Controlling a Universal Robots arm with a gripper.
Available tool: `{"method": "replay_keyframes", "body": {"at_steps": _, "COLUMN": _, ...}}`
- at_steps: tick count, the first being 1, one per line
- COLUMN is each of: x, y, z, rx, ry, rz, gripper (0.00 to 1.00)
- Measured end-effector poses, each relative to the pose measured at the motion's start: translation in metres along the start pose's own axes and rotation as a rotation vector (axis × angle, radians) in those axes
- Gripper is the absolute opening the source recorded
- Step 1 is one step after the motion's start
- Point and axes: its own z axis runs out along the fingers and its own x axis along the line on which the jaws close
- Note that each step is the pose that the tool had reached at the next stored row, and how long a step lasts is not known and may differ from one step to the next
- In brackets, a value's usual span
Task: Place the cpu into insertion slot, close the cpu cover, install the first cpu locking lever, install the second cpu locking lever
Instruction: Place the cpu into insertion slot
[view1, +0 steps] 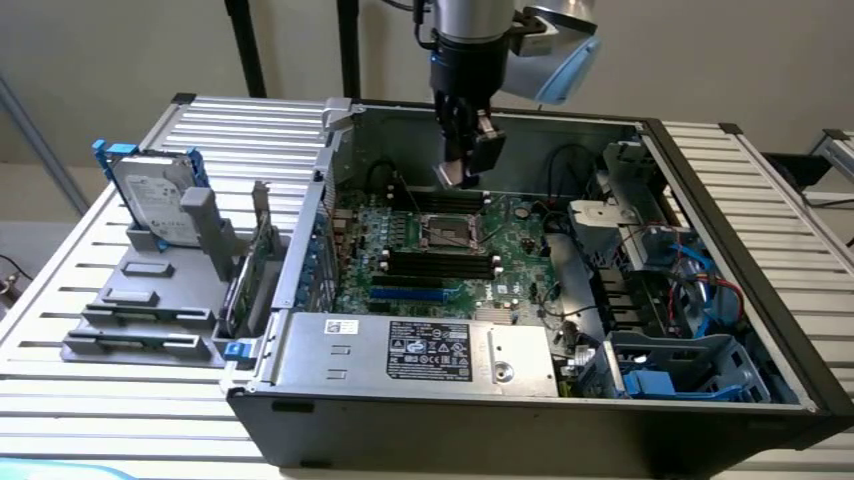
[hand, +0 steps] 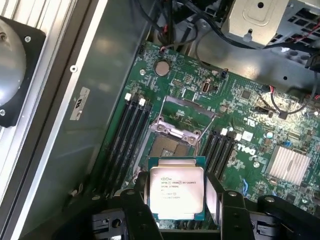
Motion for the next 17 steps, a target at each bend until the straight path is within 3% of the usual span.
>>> {"method": "replay_keyframes", "body": {"at_steps": 9, "x": 0.000, "y": -0.0009, "z": 0.0101, "rx": -0.0019, "ry": -0.0143, "rz": 0.162, "gripper": 0.55}}
{"method": "replay_keyframes", "body": {"at_steps": 17, "x": 0.000, "y": -0.0013, "z": 0.0189, "rx": 0.0074, "ry": -0.0212, "rz": 0.267, "gripper": 0.55}}
